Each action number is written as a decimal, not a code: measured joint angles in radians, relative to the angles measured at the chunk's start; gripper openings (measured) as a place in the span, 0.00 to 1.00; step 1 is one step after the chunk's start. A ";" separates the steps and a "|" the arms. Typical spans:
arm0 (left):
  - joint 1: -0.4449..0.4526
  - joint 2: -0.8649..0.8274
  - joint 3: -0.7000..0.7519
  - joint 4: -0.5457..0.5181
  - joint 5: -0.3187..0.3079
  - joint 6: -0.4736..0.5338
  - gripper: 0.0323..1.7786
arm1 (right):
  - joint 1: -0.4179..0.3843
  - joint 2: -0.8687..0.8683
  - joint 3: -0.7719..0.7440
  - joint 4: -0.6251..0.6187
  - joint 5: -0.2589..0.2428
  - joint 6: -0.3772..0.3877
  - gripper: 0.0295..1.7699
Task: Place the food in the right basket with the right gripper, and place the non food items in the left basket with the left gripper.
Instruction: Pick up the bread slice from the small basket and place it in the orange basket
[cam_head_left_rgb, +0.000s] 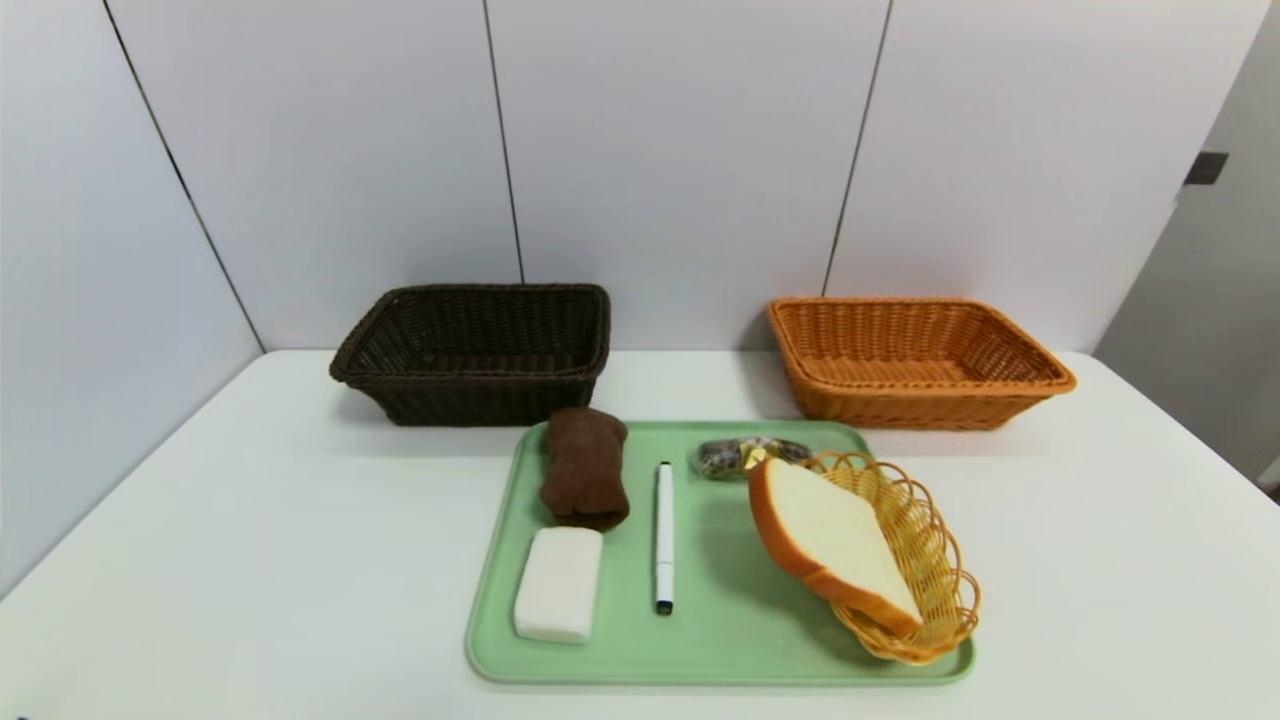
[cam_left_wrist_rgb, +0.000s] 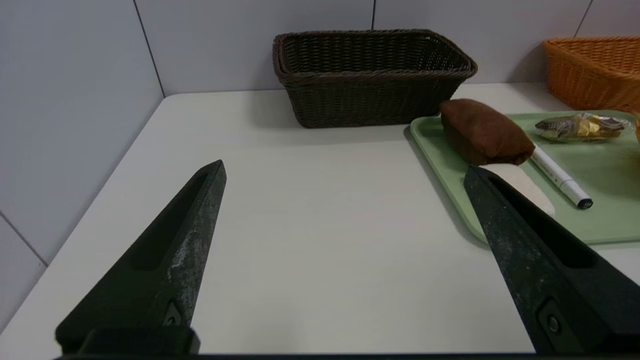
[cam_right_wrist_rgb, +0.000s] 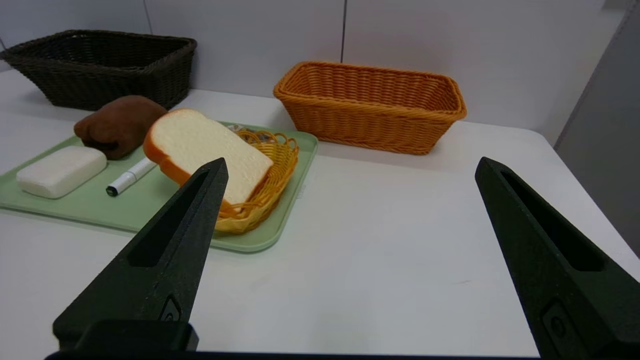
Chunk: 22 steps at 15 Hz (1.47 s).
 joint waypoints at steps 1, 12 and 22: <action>0.000 0.056 -0.027 -0.038 -0.001 -0.005 0.95 | 0.000 0.039 -0.034 -0.001 0.016 -0.002 0.97; 0.000 0.568 -0.258 -0.310 0.000 0.000 0.95 | 0.057 0.635 -0.433 -0.055 0.157 -0.254 0.97; 0.001 0.632 -0.279 -0.304 0.019 0.018 0.95 | 0.535 1.166 -0.849 0.170 -0.251 -0.095 0.97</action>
